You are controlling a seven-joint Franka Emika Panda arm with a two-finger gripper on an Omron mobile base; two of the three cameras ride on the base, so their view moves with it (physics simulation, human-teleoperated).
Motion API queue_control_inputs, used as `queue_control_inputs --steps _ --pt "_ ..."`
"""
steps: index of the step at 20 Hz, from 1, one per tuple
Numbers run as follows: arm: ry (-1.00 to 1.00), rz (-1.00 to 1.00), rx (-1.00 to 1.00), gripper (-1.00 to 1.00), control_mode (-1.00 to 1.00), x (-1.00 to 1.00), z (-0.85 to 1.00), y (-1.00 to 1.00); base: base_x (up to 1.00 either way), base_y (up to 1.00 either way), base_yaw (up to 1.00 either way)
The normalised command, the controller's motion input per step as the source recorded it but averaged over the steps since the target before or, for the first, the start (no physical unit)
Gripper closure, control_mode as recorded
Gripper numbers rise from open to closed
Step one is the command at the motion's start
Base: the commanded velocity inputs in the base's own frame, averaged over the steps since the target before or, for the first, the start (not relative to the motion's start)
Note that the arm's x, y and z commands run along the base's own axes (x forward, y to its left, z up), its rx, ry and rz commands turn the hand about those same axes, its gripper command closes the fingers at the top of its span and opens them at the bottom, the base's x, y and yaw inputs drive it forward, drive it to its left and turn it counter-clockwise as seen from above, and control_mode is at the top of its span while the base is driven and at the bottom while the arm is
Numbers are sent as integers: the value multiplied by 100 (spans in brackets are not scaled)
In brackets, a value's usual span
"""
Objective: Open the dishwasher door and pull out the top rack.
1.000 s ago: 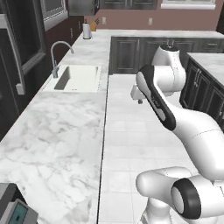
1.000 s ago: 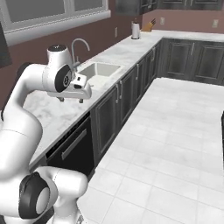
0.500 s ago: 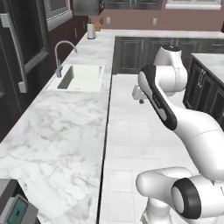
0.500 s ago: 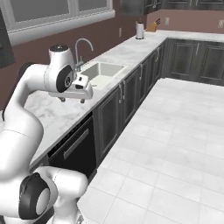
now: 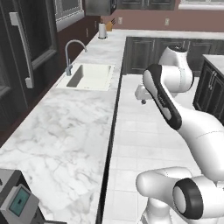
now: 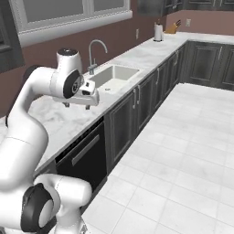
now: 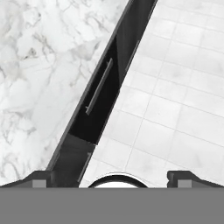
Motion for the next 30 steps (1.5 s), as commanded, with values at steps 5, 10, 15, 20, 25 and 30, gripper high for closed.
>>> queue_control_inputs --steps 5,10,15,20,25,30 --pt "0 0 25 -100 -100 -14 -19 -58 0 0 0" --pt "0 0 34 -100 -100 0 -43 -65 0 0 0" --pt "0 0 29 -100 -100 2 -58 -42 0 0 0" --pt "4 0 33 -100 -100 25 -60 -25 0 0 0" --pt "11 -1 26 -100 -100 32 -42 1 0 0 0" --pt "9 -4 22 -100 -100 18 -36 9 0 0 0"
